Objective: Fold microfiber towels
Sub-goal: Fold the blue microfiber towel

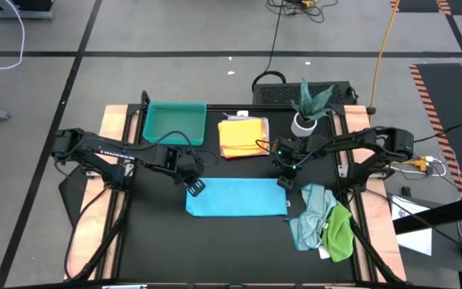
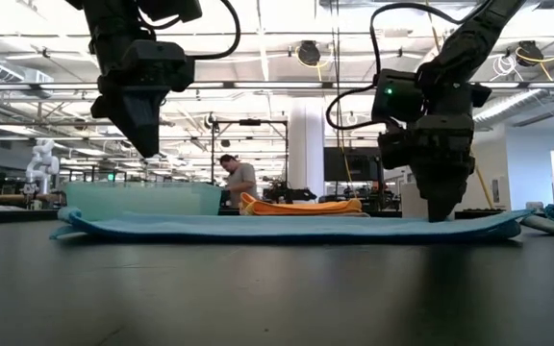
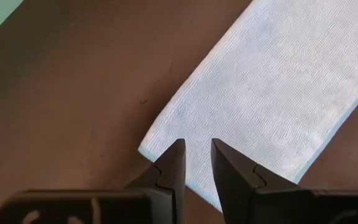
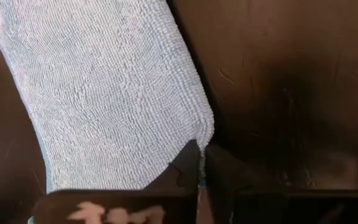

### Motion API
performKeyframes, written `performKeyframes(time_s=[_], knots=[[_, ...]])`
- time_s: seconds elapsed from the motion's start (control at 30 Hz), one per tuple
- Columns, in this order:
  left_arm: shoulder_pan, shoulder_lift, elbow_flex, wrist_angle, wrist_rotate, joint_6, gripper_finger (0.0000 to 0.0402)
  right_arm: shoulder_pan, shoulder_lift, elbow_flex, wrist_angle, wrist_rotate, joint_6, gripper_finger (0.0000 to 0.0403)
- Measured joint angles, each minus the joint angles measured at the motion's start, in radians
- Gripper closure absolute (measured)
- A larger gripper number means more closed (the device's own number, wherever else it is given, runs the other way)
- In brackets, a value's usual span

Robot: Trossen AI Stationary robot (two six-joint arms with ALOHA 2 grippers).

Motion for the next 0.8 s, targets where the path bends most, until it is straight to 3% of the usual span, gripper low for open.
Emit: performKeyframes(time_s=[0.43, 0.63, 0.8], knots=[[0.012, 0.003, 0.0, -0.009, -0.013, 0.019, 0.0325, 0.0, -0.001, 0.0, -0.004, -0.001, 0.013, 0.0401], [0.006, 0.003, -0.001, -0.008, 0.036, 0.034, 0.0325, 0.0, -0.04, 0.0, -0.032, -0.012, 0.025, 0.0402], [-0.029, 0.029, -0.058, 0.008, 0.04, 0.029, 0.0325, 0.0, -0.066, 0.0, -0.041, -0.028, 0.052, 0.0402]])
